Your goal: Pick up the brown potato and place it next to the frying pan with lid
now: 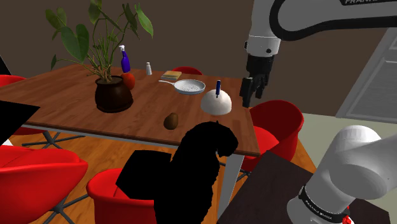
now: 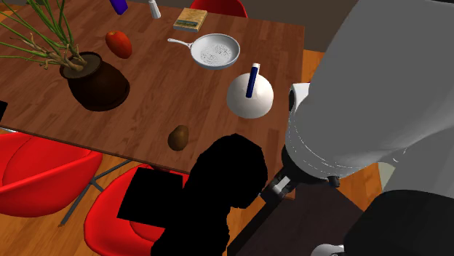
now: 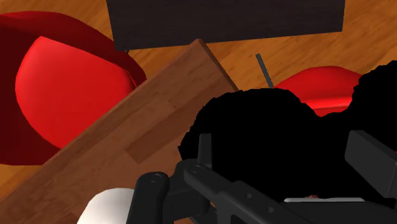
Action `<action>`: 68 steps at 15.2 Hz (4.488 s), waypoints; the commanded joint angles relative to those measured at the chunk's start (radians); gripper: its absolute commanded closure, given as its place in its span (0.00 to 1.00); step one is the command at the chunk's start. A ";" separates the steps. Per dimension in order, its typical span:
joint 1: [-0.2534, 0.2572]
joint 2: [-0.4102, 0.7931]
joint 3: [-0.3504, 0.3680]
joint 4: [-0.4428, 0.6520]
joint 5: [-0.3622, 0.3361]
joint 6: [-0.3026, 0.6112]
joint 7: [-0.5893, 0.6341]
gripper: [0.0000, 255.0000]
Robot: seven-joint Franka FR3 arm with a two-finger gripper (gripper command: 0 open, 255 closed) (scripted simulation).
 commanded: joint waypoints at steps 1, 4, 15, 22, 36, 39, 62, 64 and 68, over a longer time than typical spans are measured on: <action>0.000 0.000 0.000 0.000 0.000 0.000 0.000 0.00; -0.009 0.010 0.070 -0.066 0.035 0.138 0.134 0.00; -0.135 0.259 0.382 -0.118 0.014 0.649 0.679 0.00; -0.385 0.534 0.653 0.010 -0.305 0.854 1.195 0.00; -0.358 1.103 0.646 0.435 -1.112 0.662 2.052 0.00; -0.351 1.140 0.626 0.450 -1.148 0.672 2.068 0.00; -0.364 1.122 0.637 0.461 -1.117 0.663 2.031 1.00; -0.372 1.104 0.647 0.464 -1.093 0.656 2.009 1.00; -0.387 1.070 0.666 0.472 -1.044 0.640 1.965 1.00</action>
